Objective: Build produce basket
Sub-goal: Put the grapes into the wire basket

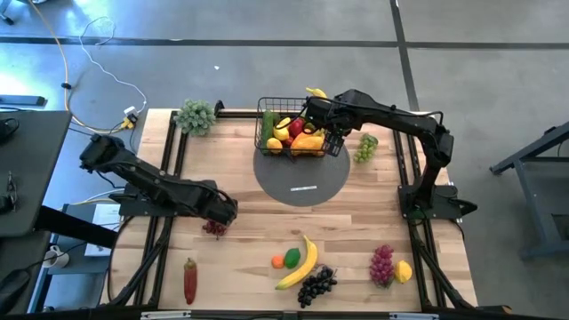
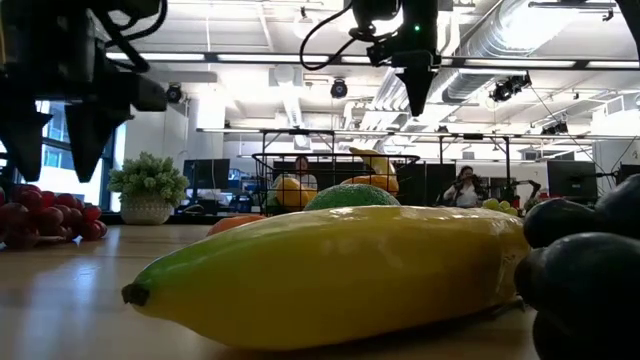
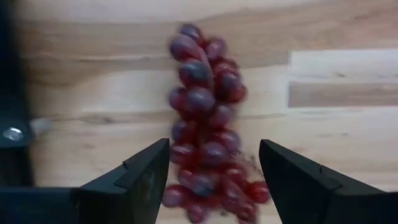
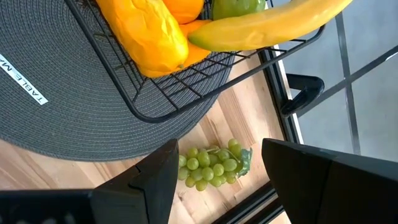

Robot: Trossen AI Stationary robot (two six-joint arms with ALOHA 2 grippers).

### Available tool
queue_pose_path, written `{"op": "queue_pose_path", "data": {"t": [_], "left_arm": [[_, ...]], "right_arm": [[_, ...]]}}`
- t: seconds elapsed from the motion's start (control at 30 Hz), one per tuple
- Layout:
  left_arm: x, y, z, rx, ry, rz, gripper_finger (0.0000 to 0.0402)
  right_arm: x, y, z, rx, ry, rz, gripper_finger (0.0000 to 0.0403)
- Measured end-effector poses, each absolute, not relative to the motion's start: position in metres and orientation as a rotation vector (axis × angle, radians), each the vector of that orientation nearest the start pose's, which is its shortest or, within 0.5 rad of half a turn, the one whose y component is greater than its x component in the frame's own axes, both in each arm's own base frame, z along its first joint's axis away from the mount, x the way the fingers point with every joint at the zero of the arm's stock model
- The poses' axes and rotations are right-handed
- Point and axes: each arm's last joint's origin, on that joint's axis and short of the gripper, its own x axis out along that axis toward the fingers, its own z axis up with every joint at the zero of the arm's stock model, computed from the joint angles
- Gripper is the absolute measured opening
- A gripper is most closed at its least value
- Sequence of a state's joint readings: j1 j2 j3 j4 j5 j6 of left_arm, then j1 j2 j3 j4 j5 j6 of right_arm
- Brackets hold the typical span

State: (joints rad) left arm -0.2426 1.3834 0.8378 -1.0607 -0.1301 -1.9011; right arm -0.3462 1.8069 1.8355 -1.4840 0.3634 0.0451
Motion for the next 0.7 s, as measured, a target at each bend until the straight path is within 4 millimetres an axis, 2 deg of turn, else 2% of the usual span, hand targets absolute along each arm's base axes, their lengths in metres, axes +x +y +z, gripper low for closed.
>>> {"op": "queue_pose_path", "data": {"t": [0.37,0.53,0.7], "left_arm": [[0.206,-0.040,0.151,-1.205,1.104,1.387,0.0239],[0.209,-0.038,0.141,-1.162,1.133,1.384,0.0238],[0.215,-0.039,0.134,-1.096,1.184,1.328,0.0207]], "right_arm": [[0.313,-0.123,0.332,0.061,1.463,-0.602,0.0213],[0.313,-0.122,0.332,0.077,1.459,-0.592,0.0213],[0.313,-0.122,0.332,0.077,1.459,-0.593,0.0213]]}}
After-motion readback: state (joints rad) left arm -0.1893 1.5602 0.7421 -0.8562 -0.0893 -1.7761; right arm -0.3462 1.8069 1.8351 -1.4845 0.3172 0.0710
